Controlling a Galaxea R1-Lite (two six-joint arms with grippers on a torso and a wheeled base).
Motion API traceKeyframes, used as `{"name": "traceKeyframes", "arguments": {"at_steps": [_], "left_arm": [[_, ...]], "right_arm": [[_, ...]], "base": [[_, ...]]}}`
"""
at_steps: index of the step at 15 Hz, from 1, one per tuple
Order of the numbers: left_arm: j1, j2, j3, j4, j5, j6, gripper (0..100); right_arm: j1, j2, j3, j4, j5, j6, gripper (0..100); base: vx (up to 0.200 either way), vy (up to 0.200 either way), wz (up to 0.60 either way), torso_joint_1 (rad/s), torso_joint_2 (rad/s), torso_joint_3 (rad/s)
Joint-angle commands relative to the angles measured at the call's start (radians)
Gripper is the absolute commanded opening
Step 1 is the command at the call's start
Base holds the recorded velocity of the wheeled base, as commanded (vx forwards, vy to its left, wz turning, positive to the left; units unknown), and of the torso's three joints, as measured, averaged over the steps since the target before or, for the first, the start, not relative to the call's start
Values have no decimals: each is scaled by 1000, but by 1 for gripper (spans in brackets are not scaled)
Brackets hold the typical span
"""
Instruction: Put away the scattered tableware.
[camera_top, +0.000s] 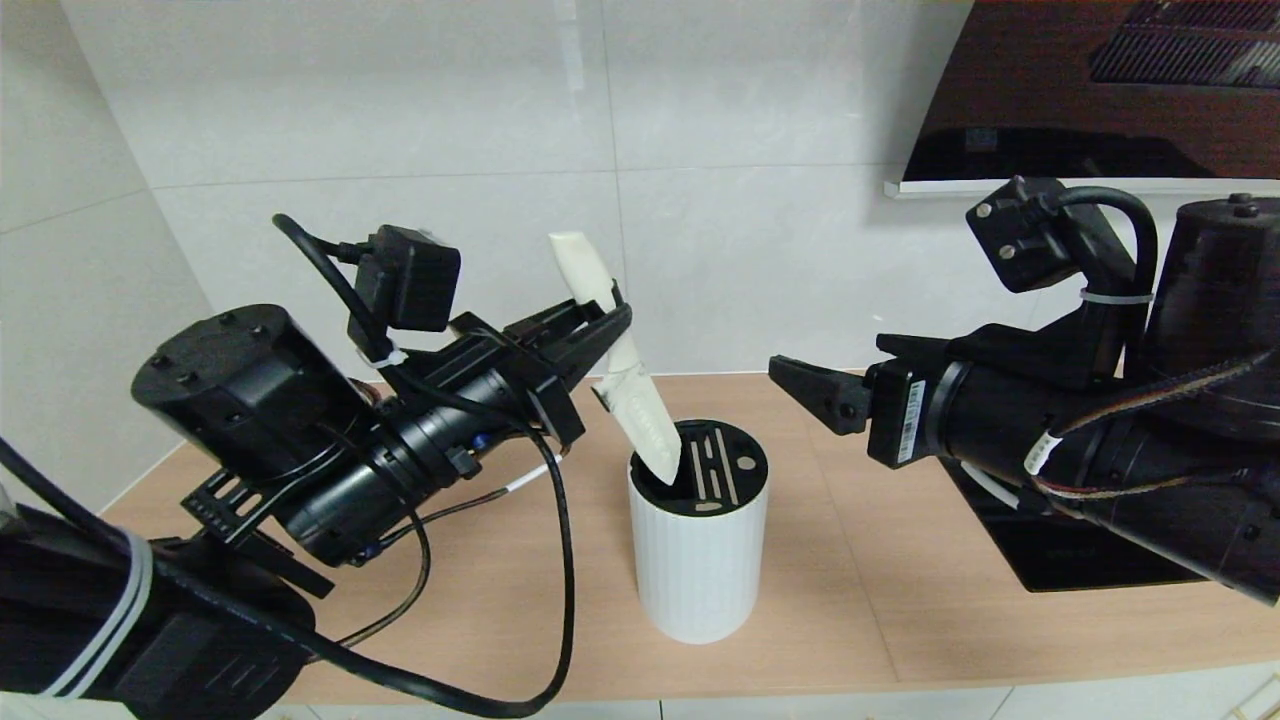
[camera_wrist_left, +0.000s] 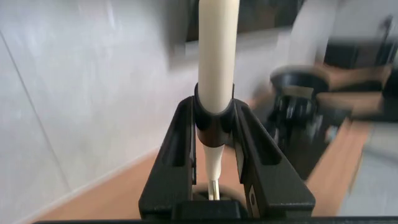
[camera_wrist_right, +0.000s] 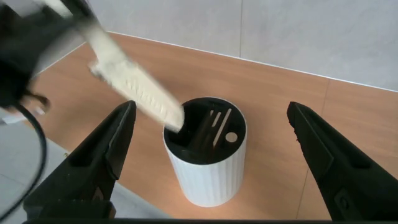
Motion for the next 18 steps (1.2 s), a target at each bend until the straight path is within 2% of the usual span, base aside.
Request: {"name": "traceKeyframes", "arguments": {"at_steps": [1, 4, 9, 18], "left_arm": [[-15, 7, 22, 1, 4, 1, 0], [-35, 21, 37, -1, 7, 1, 0], [-36, 51, 42, -3, 23, 17, 0], [-44, 151, 39, -3, 27, 24, 0]], "right_arm": [[0, 0, 0, 0, 0, 0, 100], [-4, 1, 0, 0, 0, 0, 100], [-4, 0, 0, 0, 0, 0, 100], [-4, 3, 0, 0, -1, -1, 100]], "base": [[0, 0, 0, 0, 0, 0], [0, 0, 0, 0, 0, 0], [0, 0, 0, 0, 0, 0], [0, 0, 0, 0, 0, 0]]}}
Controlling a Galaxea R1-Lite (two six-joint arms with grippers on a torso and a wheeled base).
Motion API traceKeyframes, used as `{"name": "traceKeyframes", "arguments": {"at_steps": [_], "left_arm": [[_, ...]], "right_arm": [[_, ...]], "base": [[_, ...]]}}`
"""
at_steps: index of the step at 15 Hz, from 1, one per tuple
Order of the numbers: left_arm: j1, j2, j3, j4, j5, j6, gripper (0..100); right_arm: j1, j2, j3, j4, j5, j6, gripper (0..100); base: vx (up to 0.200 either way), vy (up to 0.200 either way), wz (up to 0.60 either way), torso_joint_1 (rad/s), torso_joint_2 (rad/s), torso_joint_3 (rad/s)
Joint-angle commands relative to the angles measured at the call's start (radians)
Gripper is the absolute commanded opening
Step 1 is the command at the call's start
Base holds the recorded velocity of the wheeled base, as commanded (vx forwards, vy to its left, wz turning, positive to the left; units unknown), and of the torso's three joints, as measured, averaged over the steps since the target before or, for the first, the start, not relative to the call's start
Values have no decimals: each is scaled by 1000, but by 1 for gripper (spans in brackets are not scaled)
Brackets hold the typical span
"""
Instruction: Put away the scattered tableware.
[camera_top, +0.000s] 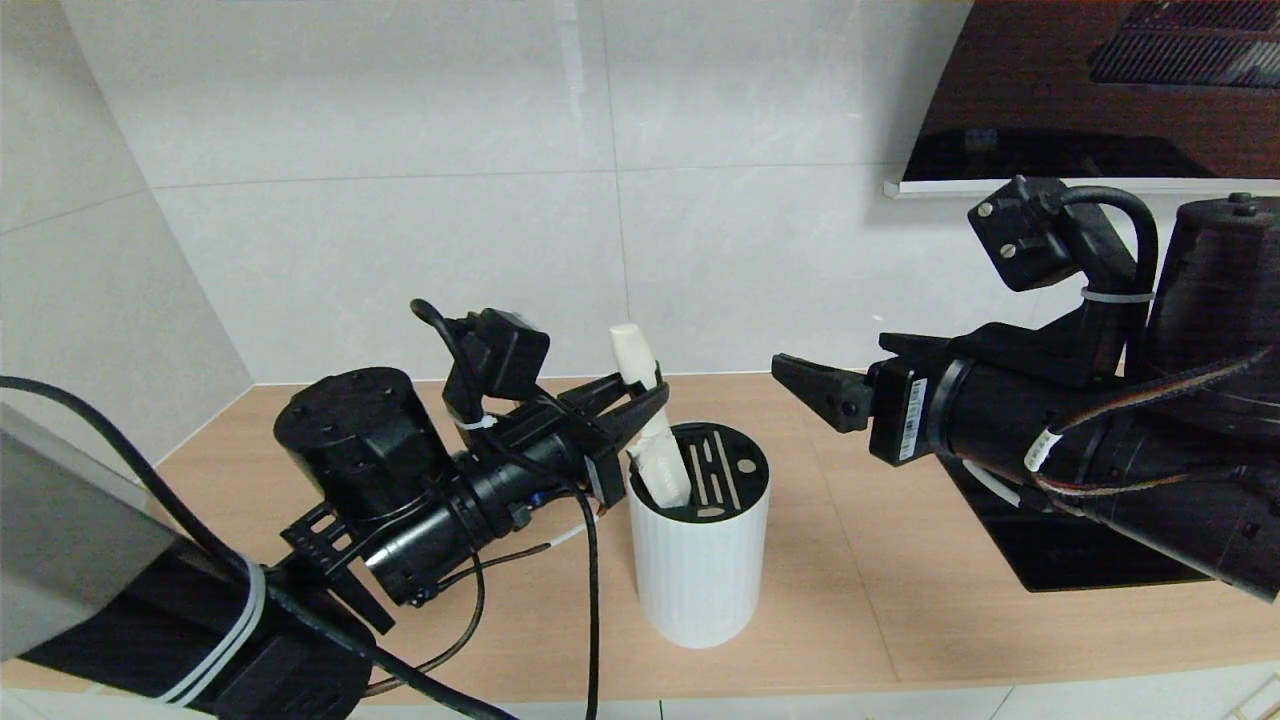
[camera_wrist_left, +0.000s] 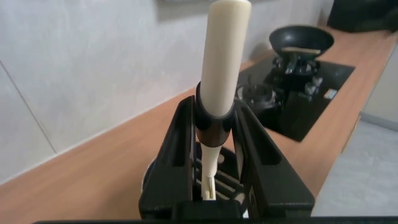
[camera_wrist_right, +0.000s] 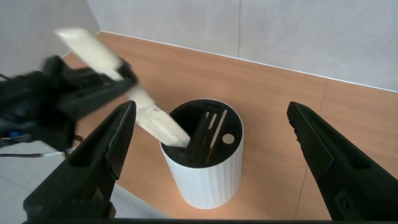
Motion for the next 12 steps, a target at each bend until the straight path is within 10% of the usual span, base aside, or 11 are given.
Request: {"name": "traceKeyframes", "arguments": {"at_steps": [1, 12], "left_arm": [[-1, 38, 1, 0, 0, 1, 0], [-21, 125, -2, -24, 23, 15, 0]], "right_arm": [[1, 2, 0, -1, -1, 0, 100], [1, 6, 0, -1, -1, 1, 100]], "base": [[0, 0, 0, 0, 0, 0], [0, 0, 0, 0, 0, 0]]}}
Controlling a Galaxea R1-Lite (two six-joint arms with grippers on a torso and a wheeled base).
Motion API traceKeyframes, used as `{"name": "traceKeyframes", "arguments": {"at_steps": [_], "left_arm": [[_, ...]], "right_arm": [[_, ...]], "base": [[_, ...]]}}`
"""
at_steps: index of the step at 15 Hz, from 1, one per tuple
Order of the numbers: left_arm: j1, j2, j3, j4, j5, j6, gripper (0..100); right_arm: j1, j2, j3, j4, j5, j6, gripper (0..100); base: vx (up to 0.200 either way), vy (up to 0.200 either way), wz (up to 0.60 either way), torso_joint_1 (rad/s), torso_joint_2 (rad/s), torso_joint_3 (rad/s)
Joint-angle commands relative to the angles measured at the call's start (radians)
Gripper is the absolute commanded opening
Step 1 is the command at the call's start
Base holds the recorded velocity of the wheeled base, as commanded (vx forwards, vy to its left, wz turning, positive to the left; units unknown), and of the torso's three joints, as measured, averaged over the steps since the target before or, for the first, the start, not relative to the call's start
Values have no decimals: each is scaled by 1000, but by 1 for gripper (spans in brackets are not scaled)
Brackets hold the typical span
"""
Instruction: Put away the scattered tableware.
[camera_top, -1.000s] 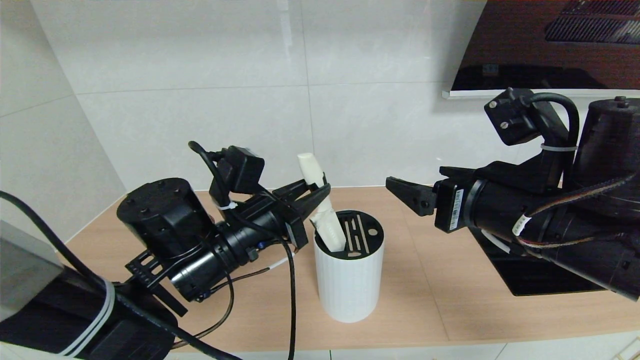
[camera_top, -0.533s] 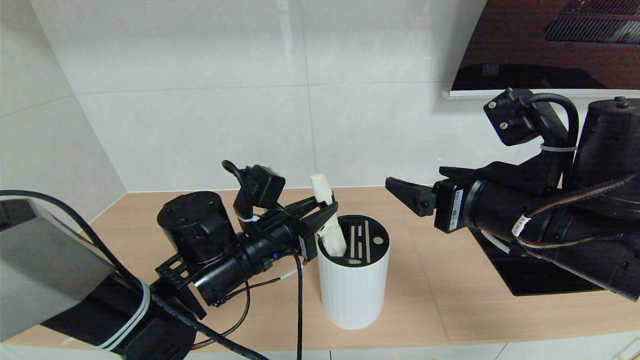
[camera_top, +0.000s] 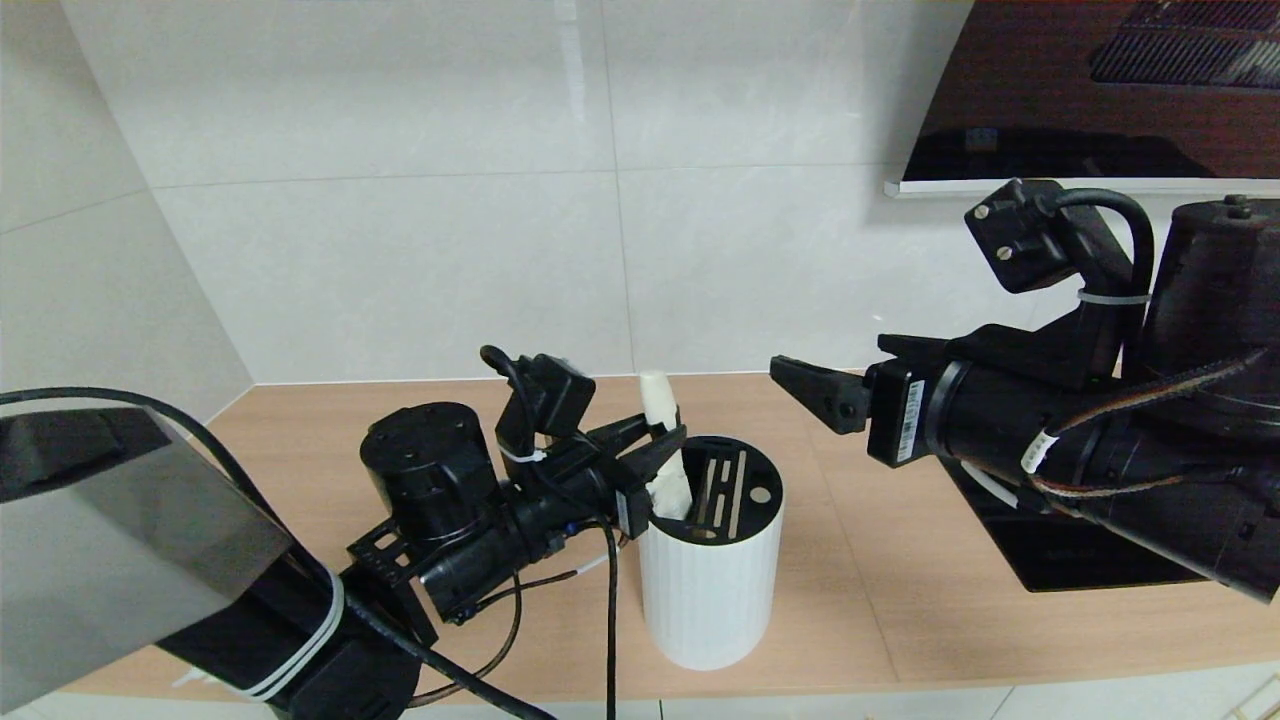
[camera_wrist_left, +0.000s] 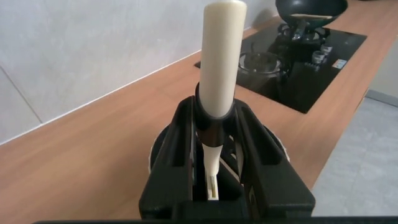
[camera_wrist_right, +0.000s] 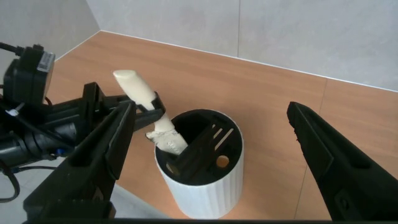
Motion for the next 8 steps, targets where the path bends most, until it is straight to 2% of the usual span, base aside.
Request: {"name": "traceKeyframes", "arguments": {"at_steps": [1, 3, 4, 8], "left_arm": [[-3, 26, -4, -17, 10, 0, 0], [-3, 37, -4, -20, 24, 11, 0], [-7, 34, -4, -25, 27, 13, 100], [-12, 22, -12, -46, 30, 10, 100]], "right_arm": [[0, 3, 0, -1, 0, 1, 100], [0, 3, 0, -1, 2, 1, 100], [0, 3, 0, -1, 0, 1, 100], [0, 3, 0, -1, 0, -1, 100]], "base": [[0, 0, 0, 0, 0, 0], [0, 0, 0, 0, 0, 0], [0, 0, 0, 0, 0, 0], [0, 0, 0, 0, 0, 0]]}}
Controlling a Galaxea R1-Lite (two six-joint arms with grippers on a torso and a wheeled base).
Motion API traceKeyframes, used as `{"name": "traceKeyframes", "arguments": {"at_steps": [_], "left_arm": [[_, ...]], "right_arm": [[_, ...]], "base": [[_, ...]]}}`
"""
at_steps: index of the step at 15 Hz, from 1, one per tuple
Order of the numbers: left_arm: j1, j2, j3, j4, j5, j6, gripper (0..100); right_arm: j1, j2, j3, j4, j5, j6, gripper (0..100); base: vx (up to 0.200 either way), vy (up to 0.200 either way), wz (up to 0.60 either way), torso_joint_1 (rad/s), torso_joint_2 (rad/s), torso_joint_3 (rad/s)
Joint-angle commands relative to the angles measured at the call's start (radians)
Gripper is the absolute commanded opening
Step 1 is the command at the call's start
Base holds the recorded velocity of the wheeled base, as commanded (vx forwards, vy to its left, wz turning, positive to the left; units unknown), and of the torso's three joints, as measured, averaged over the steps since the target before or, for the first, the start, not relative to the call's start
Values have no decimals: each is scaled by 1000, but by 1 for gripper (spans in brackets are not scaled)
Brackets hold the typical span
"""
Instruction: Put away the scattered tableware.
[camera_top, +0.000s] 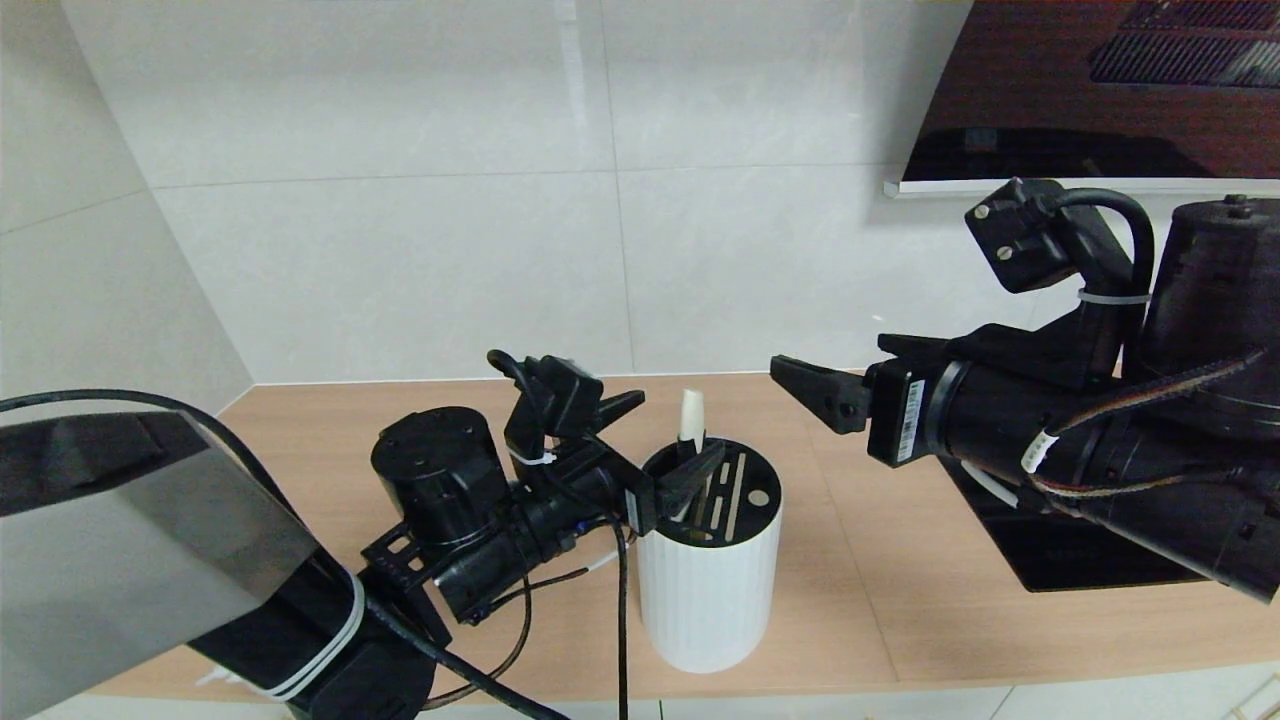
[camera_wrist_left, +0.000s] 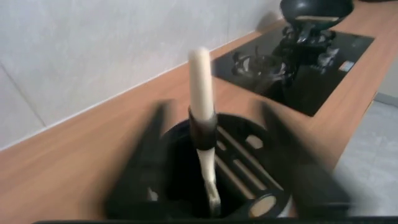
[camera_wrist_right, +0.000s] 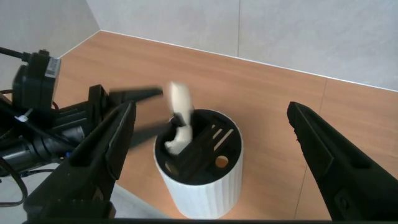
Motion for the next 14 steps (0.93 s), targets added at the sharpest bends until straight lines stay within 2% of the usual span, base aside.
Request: {"name": "traceKeyframes", "arguments": {"at_steps": [1, 6, 9, 12, 13, 14], "left_arm": [[-1, -4, -2, -2, 0, 0, 100], [0, -60, -4, -6, 1, -8, 100], [0, -244, 21, -5, 58, -23, 100], [2, -545, 220, 4, 87, -29, 100], [2, -594, 259, 9, 87, -31, 100], [3, -683, 325, 24, 90, -39, 100]], "right_arm": [[0, 3, 0, 0, 0, 1, 100], [0, 1, 6, 0, -3, 3, 100], [-75, -66, 54, -7, -48, 3, 100], [-178, -318, 209, -2, -42, 5, 100], [-216, -377, 255, 0, -39, 5, 100], [-286, -456, 325, 0, -37, 5, 100]], "base": [[0, 0, 0, 0, 0, 0], [0, 0, 0, 0, 0, 0], [0, 0, 0, 0, 0, 0], [0, 0, 0, 0, 0, 0], [0, 0, 0, 0, 0, 0], [0, 0, 0, 0, 0, 0]]}}
